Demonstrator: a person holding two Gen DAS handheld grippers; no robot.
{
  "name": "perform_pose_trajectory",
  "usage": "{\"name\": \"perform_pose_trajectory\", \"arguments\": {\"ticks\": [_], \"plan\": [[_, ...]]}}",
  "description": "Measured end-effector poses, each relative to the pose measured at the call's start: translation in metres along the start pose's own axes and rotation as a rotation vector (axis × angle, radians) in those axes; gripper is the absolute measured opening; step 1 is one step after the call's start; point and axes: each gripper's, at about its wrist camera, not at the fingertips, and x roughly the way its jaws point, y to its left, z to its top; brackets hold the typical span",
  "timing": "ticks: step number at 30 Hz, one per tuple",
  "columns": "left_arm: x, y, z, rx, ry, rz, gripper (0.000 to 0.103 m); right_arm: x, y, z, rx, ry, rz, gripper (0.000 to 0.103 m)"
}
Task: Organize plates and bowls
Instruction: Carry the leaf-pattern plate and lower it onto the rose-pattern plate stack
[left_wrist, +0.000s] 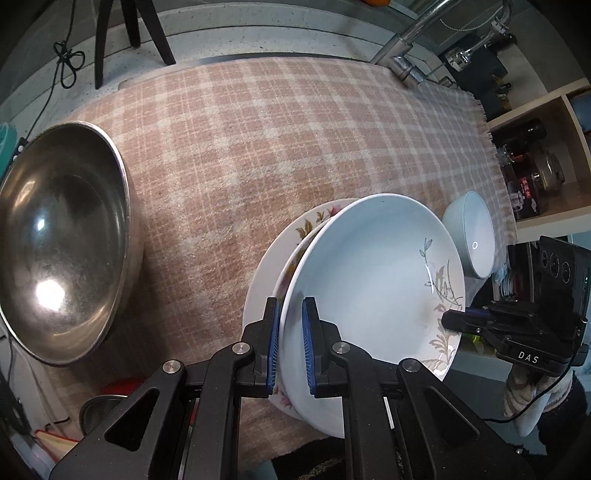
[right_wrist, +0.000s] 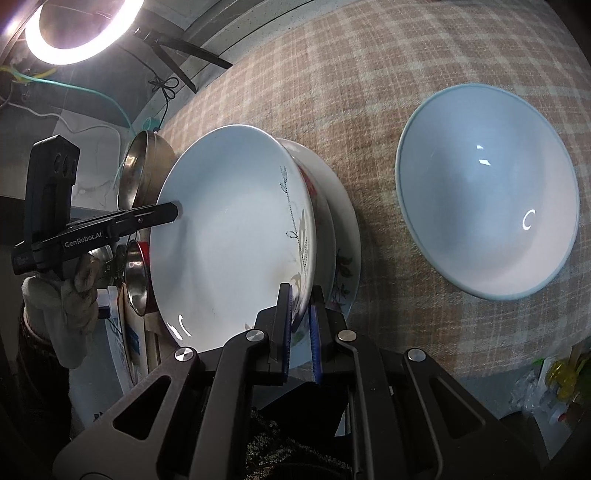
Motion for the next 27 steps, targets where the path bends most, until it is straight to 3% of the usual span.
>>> {"name": "perform_pose_trajectory", "arguments": {"ticks": [17,27], "plan": [[0.004,-0.002,-0.002,0.015,0.012,0.049,0.010,0.010,0.009,-0.003,-0.049,0.015,-0.046,0.011],[0.004,-0.005,-0.001,0.024,0.017,0.031,0.010,0.004,0.006,0.002,-0.070,0.009,-0.083,0.017]]}}
